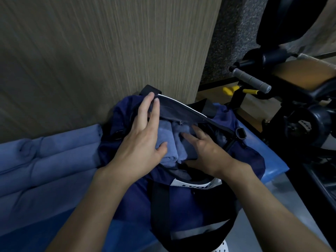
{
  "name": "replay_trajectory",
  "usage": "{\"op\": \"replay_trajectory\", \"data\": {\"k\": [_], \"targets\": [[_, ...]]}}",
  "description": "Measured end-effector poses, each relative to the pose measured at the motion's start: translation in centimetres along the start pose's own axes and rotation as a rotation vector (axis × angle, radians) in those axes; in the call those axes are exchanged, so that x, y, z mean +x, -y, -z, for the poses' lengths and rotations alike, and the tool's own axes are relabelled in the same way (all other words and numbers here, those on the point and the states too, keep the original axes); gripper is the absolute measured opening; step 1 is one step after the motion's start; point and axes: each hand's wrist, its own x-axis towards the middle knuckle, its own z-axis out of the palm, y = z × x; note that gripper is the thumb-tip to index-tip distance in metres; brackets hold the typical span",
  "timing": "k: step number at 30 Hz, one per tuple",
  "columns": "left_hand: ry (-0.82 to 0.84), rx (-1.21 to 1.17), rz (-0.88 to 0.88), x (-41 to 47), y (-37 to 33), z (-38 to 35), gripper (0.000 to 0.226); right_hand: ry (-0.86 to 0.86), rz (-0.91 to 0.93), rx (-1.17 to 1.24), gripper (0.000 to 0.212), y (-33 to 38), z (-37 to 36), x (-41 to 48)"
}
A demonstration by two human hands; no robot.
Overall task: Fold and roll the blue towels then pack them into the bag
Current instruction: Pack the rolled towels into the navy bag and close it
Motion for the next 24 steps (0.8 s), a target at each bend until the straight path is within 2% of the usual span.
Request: {"op": "replay_trajectory", "data": {"k": [4, 9, 12, 16, 20, 24], "targets": [[-0.008, -0.066, -0.032, -1.4, -0.3, 1.3, 0.086, -0.121, 0.06, -0.011, 0.065, 2.1, 1.6, -1.6], [-0.154, -0.062, -0.071, -4.5, 0.5, 5.3, 0.041, -0.254, 0.204, -0.061, 0.034, 7.3, 2.8, -3.4], [-0.209, -0.013, -0.022, -7.4, 2.8, 7.4, 0.034, -0.277, 0.288, -0.053, 0.034, 11.6, 3.3, -4.0], [-0.26, 0.109, 0.116, -11.2, 7.5, 10.3, 0.039, -0.334, 0.419, 0.036, 0.022, 18.4, 3.0, -3.2], [-0.321, 0.176, 0.303, -14.4, 12.4, 12.7, 0.044, -0.137, 0.41, 0.319, 0.014, 25.4, 1.1, -0.6], [-0.349, 0.234, 0.422, -17.1, 16.3, 14.2, 0.043, 0.098, 0.139, 0.586, 0.034, 31.7, -1.9, 3.1]]}}
